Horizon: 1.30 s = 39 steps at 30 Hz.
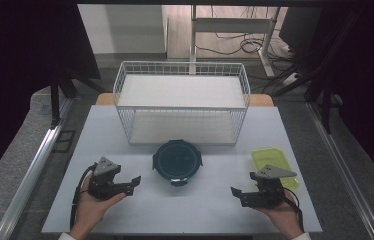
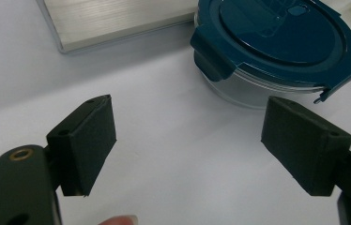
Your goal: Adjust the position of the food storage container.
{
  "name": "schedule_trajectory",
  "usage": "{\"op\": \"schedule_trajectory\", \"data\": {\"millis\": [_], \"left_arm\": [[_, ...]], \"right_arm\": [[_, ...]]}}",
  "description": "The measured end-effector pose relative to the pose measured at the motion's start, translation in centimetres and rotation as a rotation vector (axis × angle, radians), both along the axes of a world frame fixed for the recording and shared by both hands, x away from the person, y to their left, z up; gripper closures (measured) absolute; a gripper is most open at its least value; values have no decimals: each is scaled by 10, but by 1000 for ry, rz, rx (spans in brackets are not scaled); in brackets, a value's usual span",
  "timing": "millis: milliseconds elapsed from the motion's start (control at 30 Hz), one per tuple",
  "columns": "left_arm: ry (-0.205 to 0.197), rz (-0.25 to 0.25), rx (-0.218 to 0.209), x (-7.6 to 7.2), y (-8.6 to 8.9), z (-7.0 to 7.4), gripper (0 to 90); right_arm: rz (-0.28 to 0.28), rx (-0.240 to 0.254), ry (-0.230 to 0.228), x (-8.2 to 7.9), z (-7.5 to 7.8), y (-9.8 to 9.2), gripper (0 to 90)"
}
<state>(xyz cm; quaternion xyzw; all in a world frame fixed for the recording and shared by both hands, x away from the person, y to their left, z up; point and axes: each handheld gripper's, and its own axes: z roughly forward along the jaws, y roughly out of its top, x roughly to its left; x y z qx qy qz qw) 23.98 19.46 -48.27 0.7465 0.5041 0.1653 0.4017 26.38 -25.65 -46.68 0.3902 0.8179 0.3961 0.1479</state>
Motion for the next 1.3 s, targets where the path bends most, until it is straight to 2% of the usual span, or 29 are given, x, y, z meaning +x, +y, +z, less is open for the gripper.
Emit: {"op": "schedule_trajectory", "data": {"millis": [67, 167, 300, 600, 833, 933, 1067, 1167, 1300], "left_arm": [[9, -3, 0, 1, 0, -2, 182], [29, -2, -22, 1, 1, -2, 193], [26, 2, -11, 1, 1, -2, 209], [14, -8, -20, -1, 0, 5, 265], [32, -31, -28, 12, -4, 8, 293], [41, -43, -12, 19, -9, 13, 303], [25, -75, 15, 29, -22, 23, 319], [15, -77, 21, 40, -28, 29, 349], [33, -86, 15, 58, -32, 32, 395]], "right_arm": [[3, -4, -1, 0, 0, 1, 130], [4, -4, -4, -1, 0, 2, 131], [4, -8, -13, -1, 3, 1, 132], [4, 1, -24, -5, 9, -3, 139], [-16, 12, -27, -1, 12, -10, 142], [-28, 15, -19, -1, 11, -13, 144], [-26, 12, -25, -3, 12, -14, 145], [-26, 13, -27, -4, 12, -15, 146], [-32, 8, -26, -3, 12, -17, 146]]}}
